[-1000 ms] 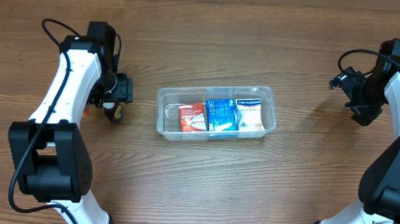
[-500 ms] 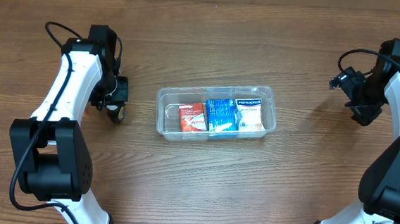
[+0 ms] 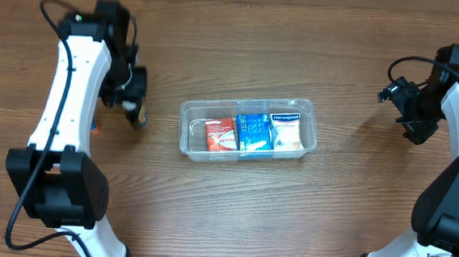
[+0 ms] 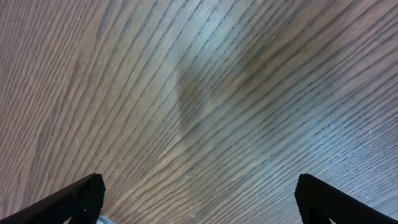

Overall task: Pack container
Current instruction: 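Lift the syrup bottle and lower it into the container's left end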

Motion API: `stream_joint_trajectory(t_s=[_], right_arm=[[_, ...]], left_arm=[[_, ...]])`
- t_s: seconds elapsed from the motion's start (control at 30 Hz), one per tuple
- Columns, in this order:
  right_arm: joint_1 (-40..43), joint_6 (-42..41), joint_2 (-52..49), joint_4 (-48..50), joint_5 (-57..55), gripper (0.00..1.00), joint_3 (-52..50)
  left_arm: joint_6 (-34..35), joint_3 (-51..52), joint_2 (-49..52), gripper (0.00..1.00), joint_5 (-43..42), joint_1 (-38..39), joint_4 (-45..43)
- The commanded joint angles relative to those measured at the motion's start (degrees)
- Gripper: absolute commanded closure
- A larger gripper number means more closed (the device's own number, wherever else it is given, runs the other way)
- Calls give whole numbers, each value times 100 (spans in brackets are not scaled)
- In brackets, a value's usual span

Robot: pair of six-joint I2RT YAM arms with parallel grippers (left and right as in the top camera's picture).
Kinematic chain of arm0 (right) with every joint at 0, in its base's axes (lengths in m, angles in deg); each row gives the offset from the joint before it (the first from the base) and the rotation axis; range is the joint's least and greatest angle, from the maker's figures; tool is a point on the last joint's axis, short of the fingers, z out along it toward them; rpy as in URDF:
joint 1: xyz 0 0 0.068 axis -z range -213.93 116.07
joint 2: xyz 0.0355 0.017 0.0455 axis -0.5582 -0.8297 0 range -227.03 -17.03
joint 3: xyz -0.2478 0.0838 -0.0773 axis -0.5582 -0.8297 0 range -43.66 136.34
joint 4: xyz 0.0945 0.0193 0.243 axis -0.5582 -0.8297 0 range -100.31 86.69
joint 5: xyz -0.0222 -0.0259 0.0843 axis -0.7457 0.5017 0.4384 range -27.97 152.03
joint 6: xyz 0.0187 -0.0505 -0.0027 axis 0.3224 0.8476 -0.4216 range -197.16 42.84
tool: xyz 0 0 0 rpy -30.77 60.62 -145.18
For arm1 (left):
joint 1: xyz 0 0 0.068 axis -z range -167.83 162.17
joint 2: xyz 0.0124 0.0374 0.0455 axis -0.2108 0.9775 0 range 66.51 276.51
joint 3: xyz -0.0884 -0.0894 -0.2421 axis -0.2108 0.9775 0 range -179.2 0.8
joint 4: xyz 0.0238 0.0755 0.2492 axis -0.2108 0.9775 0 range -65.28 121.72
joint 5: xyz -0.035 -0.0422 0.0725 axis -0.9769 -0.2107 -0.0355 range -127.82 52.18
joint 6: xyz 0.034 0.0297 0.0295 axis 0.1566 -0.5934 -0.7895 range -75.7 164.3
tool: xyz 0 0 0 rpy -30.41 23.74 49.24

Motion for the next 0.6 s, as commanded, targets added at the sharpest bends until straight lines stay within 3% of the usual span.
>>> stream_joint_trajectory(t_s=[0.0, 0.1, 0.27, 0.47, 0.57], right_arm=[[-13, -26, 20, 26, 24, 0, 2], [-13, -26, 20, 26, 24, 0, 2], [-13, -26, 20, 26, 24, 0, 2], [-13, -26, 20, 26, 24, 0, 2], [-13, -26, 20, 26, 24, 0, 2]], left_arm=[[-326, -1475, -94, 95, -476, 546, 413], [-326, -2100, -94, 95, -498, 1117, 422], [-251, -1989, -81, 93, -452, 1945, 142], [1220, -1287, -76, 90, -35, 2218, 164], [1539, -654, -76, 90, 271, 2221, 31]])
